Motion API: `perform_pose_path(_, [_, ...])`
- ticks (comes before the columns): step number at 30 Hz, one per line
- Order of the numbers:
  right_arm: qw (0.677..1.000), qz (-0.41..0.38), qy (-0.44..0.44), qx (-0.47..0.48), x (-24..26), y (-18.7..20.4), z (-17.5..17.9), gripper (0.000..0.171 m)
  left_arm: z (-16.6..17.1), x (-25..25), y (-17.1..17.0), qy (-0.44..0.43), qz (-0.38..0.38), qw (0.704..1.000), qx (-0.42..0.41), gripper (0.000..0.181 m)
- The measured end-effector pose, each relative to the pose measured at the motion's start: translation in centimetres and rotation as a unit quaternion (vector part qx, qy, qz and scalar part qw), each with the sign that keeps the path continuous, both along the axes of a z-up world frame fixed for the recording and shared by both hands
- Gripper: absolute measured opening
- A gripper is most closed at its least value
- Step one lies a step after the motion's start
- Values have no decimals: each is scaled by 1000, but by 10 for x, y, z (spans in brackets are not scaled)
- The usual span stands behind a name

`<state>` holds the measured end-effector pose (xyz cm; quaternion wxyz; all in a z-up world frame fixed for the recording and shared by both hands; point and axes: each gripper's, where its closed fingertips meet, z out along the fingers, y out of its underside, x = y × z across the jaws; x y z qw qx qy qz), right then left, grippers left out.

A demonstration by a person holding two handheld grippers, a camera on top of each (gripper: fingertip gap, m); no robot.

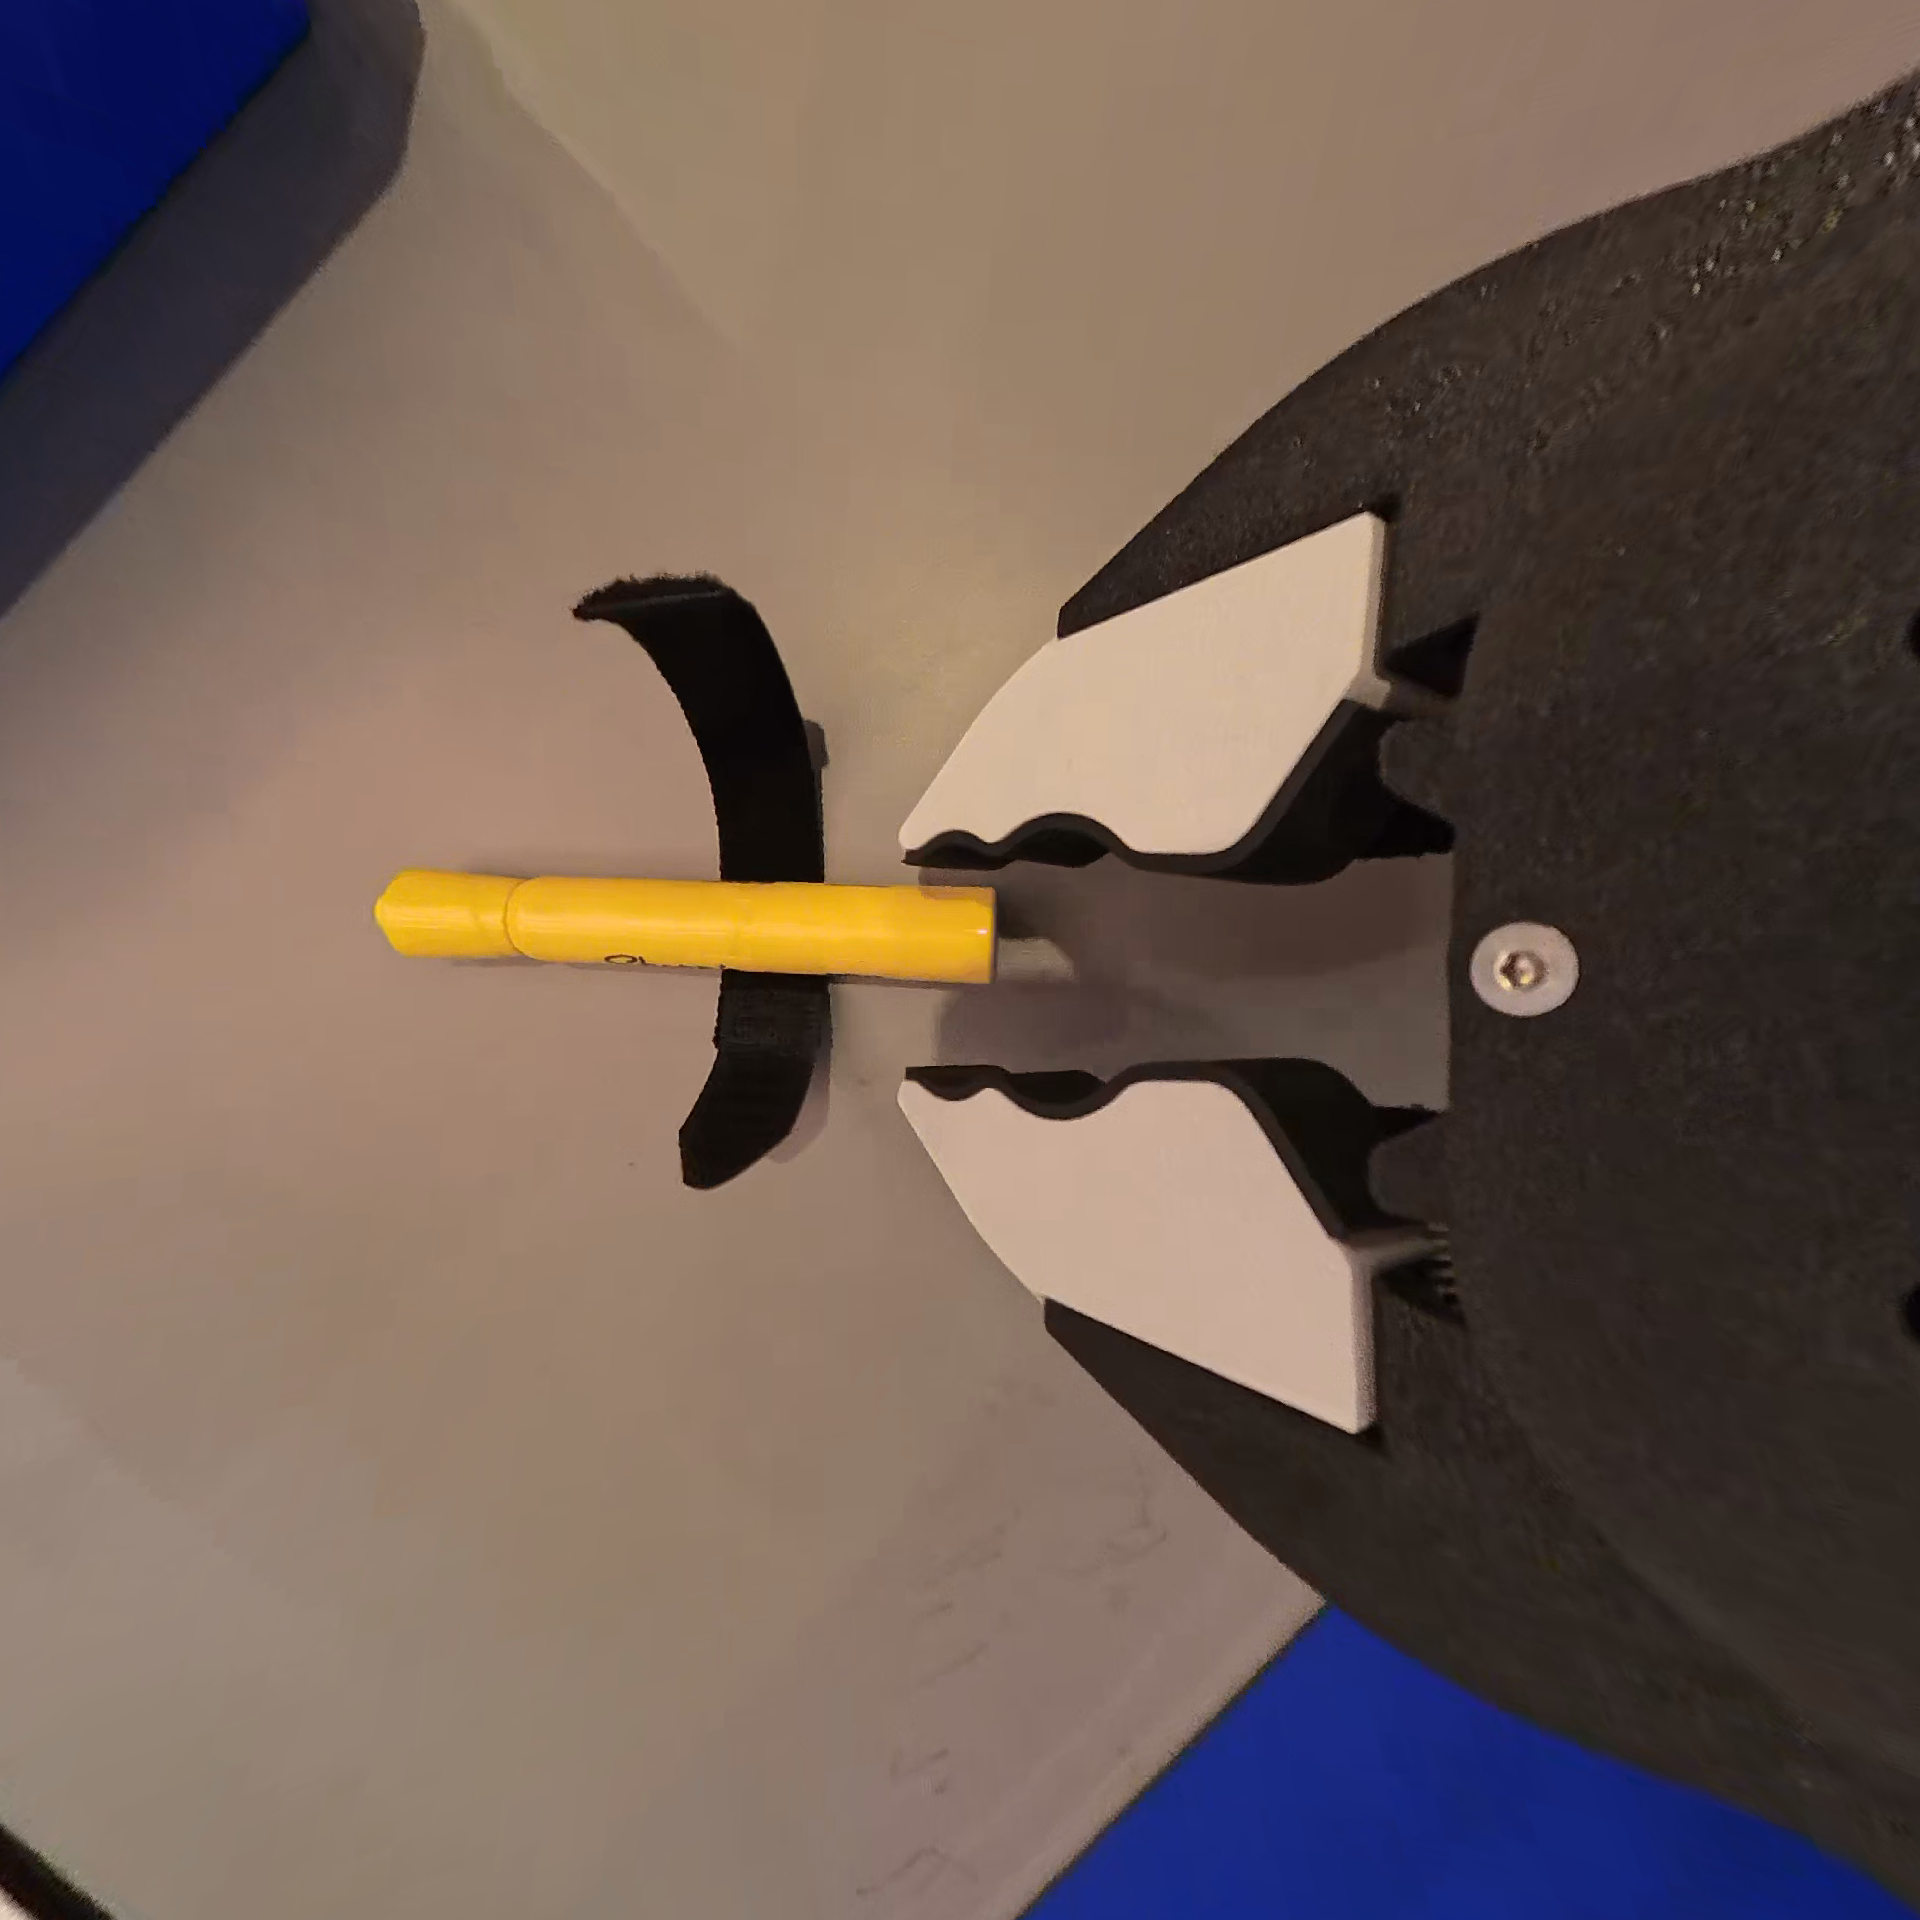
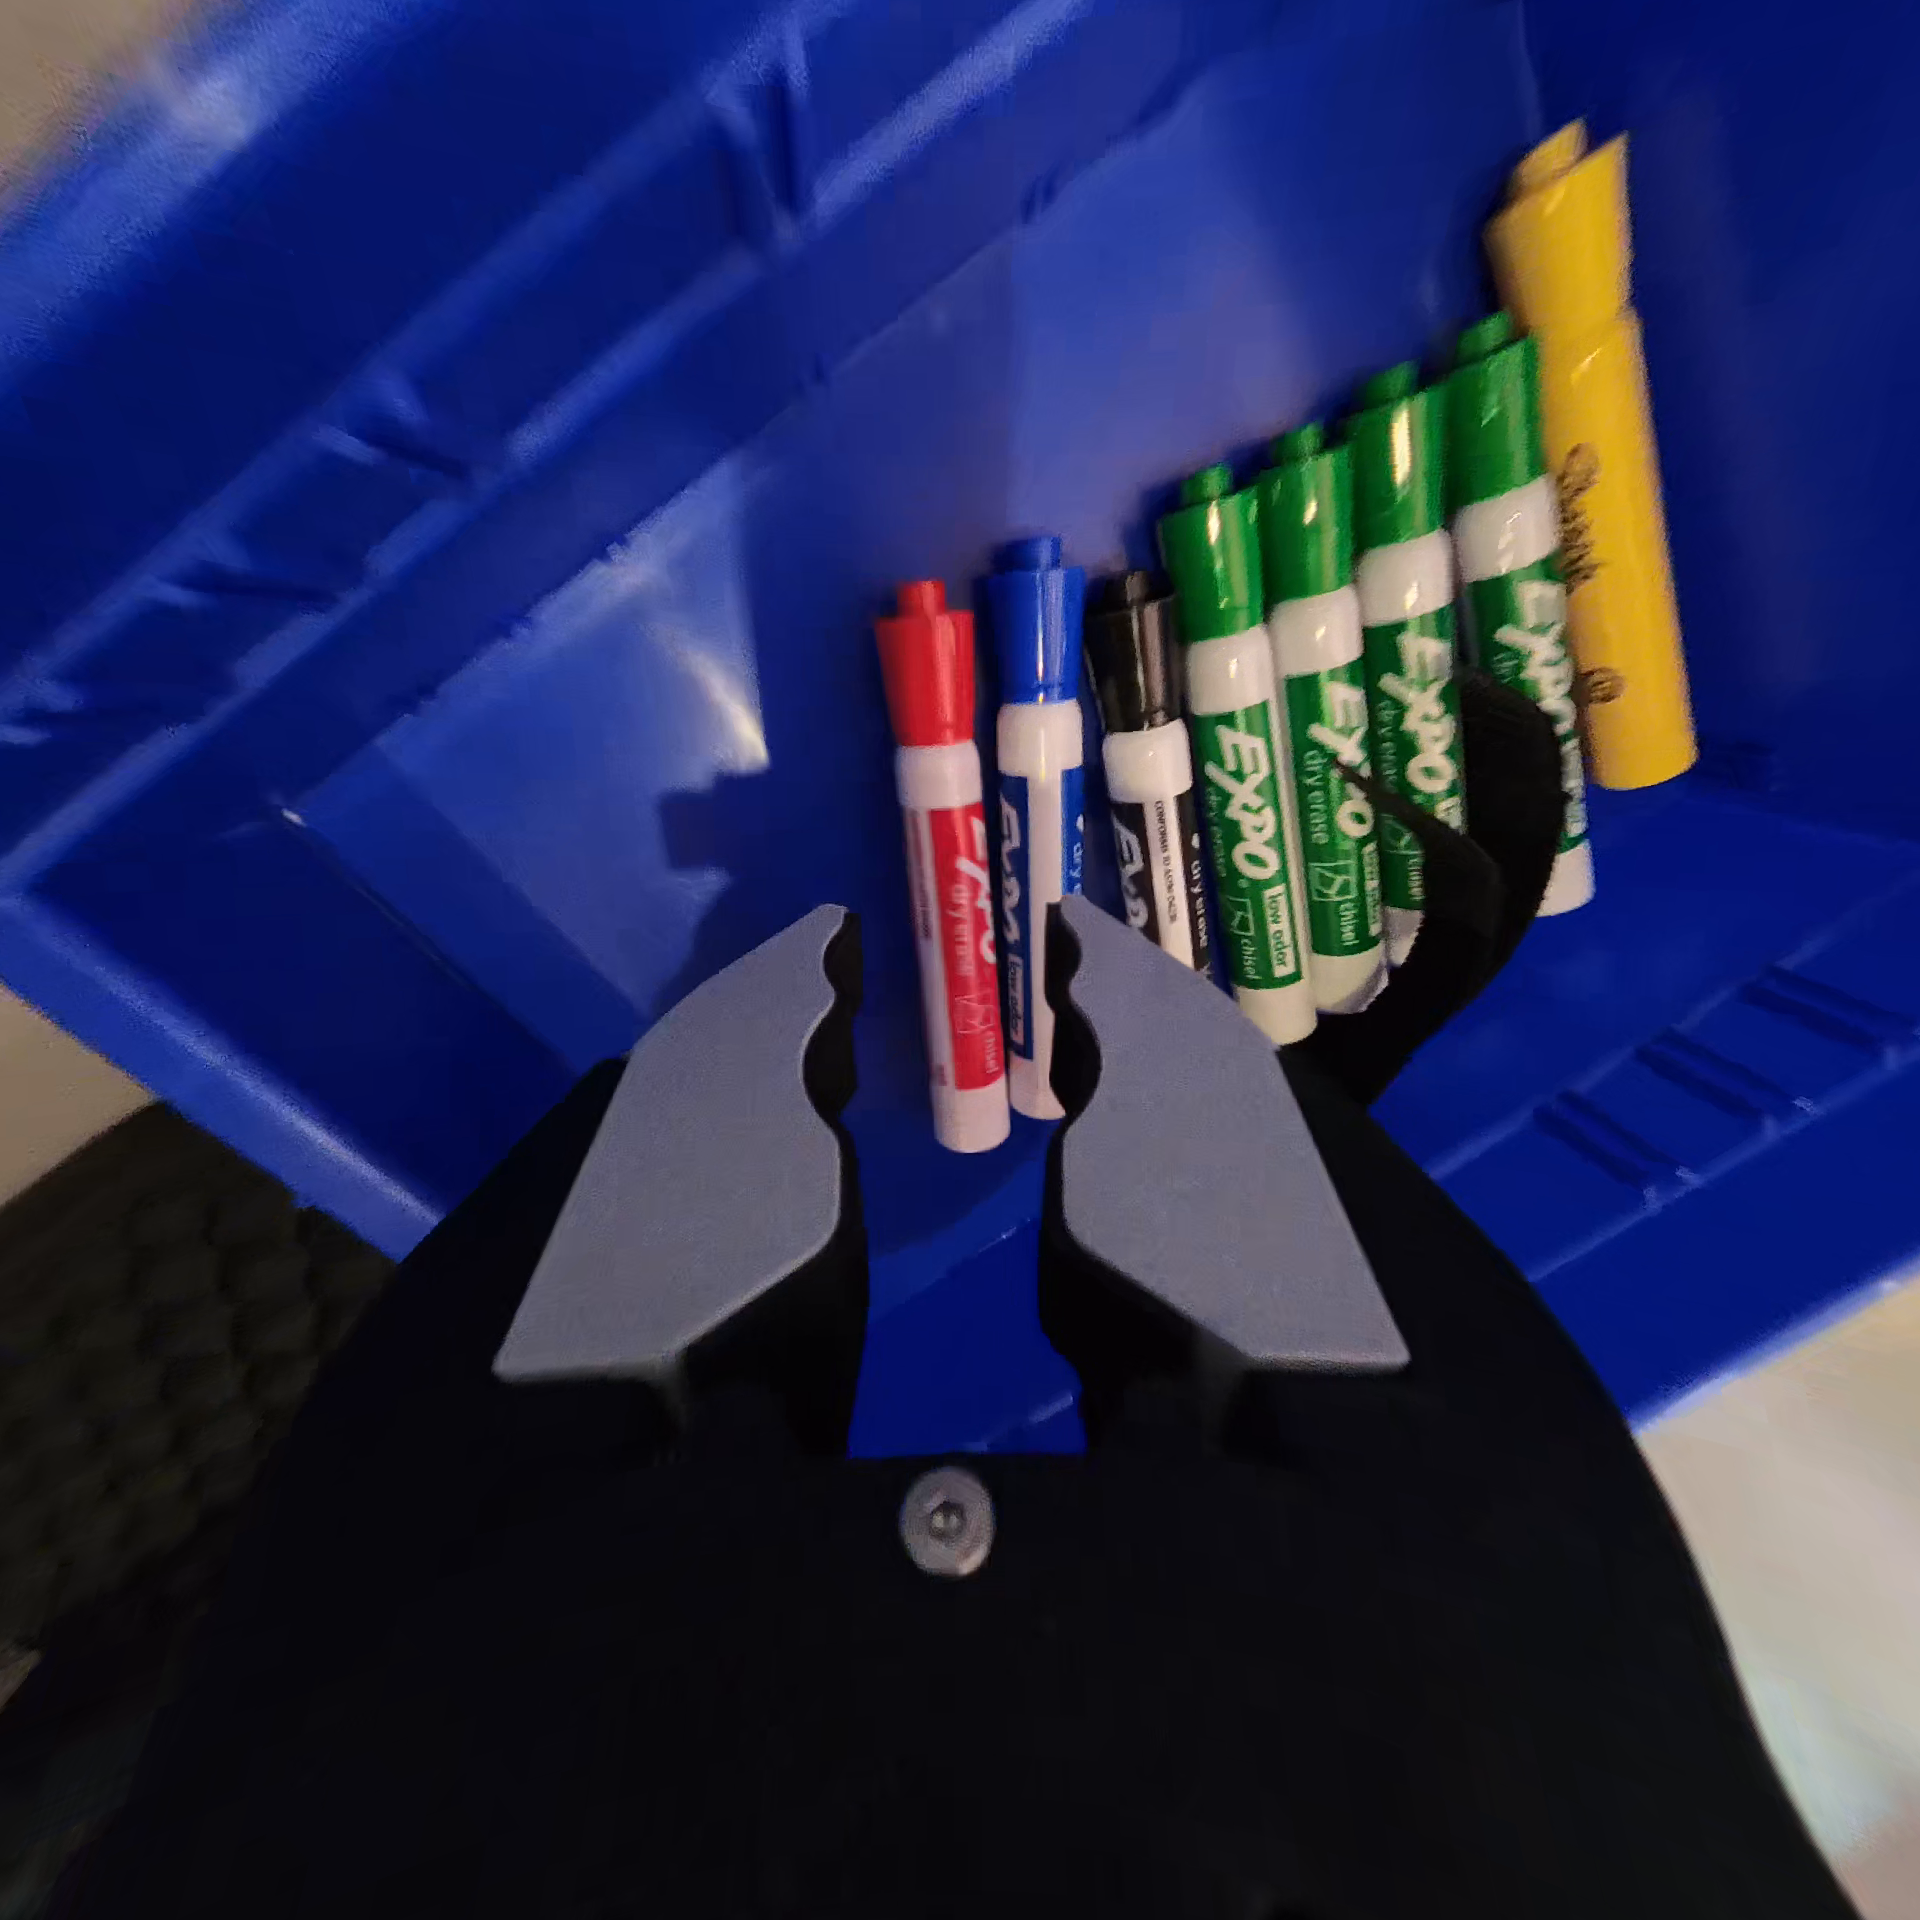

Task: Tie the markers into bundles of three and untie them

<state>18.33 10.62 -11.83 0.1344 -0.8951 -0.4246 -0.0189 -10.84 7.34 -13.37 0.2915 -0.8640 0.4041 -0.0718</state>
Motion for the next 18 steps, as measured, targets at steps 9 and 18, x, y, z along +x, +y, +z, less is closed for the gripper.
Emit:
perform_pose_path(9, [947,-20,263,183,-56,-16,101,37,-20,19,1,-51,13,994,-96,19])
perform_pose_path(18, [802,-14,569,180,-162,-74,153,37,104,31,-14,-288,-14,957,26,18])
